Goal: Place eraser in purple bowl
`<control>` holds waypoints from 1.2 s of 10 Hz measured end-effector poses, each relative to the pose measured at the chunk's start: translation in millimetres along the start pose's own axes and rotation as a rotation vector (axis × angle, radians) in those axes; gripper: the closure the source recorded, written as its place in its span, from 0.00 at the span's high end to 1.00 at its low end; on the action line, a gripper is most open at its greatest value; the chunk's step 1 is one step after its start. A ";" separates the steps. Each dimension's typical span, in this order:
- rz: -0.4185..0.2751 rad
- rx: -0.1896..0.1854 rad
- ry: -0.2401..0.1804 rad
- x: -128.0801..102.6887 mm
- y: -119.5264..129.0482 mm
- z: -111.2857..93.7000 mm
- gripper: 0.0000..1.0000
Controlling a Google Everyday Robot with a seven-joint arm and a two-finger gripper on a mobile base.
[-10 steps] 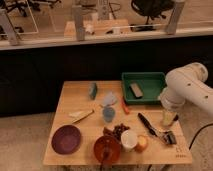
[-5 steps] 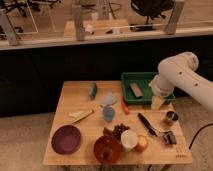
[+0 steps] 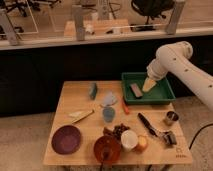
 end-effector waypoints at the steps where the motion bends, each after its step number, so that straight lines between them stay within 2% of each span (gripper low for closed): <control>1: 0.011 0.003 -0.003 0.5 -3.6 2.1 0.80; 6: 0.025 -0.001 0.000 2.9 -4.4 3.9 0.80; 7: 0.067 -0.012 0.014 7.8 -8.9 10.9 0.80; 9: 0.228 -0.032 0.022 13.0 -17.5 45.6 0.80; 11: 0.393 -0.038 0.044 32.2 -21.1 83.4 0.80; 12: 0.436 -0.042 0.047 34.5 -20.8 101.1 0.80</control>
